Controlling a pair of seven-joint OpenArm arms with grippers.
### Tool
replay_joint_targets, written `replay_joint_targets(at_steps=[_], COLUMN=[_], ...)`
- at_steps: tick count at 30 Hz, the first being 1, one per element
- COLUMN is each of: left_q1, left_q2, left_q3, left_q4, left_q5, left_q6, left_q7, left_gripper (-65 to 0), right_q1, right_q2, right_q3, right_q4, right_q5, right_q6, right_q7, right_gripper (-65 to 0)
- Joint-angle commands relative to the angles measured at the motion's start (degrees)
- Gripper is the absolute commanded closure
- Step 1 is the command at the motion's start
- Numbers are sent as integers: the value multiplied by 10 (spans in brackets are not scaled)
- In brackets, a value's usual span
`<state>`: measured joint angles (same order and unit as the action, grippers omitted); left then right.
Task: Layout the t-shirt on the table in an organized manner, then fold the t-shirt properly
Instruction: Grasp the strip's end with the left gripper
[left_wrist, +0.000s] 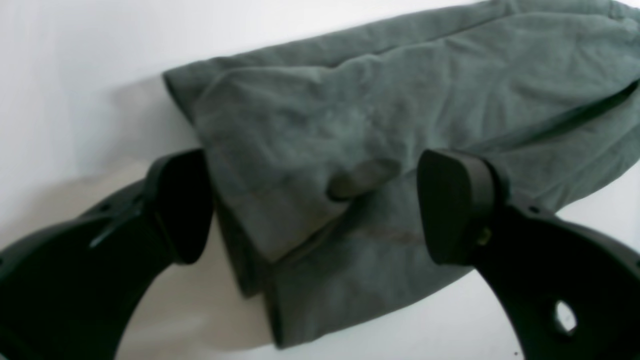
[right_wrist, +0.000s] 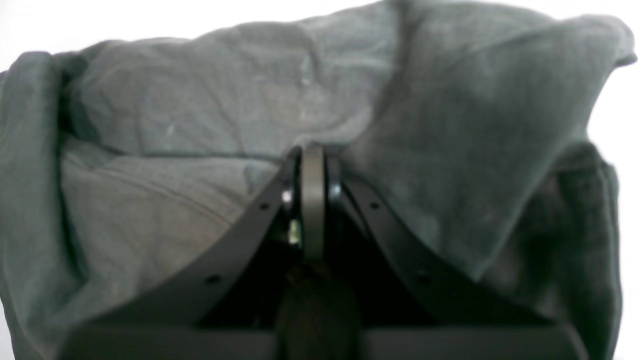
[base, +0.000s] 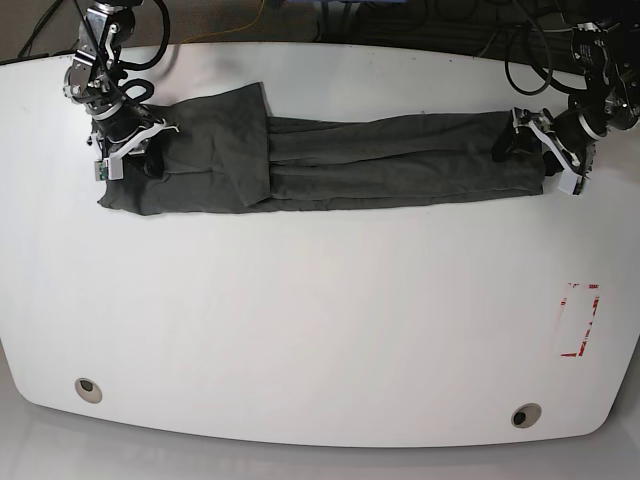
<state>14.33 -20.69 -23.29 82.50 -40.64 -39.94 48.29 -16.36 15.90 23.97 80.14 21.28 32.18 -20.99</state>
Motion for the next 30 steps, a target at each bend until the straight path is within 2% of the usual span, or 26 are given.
replay_joint_targets(at_steps=[1,5,8,12,19,20,25,27,30], left_q1=[1,1,1,1,1,1,0,-2,-15], left_q2=[-5,-5,-5,-5,-5,-5,-5,-5,-5], left_q3=[4,7,7,7,7,7,7,7,7], left_q4=[3,3,3,3,3,3,3,3,3], left_q5=[3,3,3,3,3,3,3,3,3], left_q6=[-1,-1,-1,-1,-1,-1,-1,-1,-1], left_q7=[18,18,18,18,18,18,18,18,18], left_gripper=[-603,-603,-566,-457,-219,-170,-38,-18,-23], right_q1=[-7,-7,-7,-7,-5,-5,-5,-5,-5], right_q2=[5,5,5,5,5,5,5,5,4], right_q3=[-1,-1,-1,-1,-1,-1,-1,-1,-1], right_q4=[-7,-6,-6,-6,-6,-6,-6,-6,-6], right_q5=[-33,-33,-33,-33,-33,-33,-33,-33,-33], right_q6=[-12,-12,-12,-12,-12,-12,-12,-12,-12], right_q7=[-47,-47,-47,-47,-47,-47,-47,-47,-47], right_gripper=[0,0,0,0,0,0,0,0,0])
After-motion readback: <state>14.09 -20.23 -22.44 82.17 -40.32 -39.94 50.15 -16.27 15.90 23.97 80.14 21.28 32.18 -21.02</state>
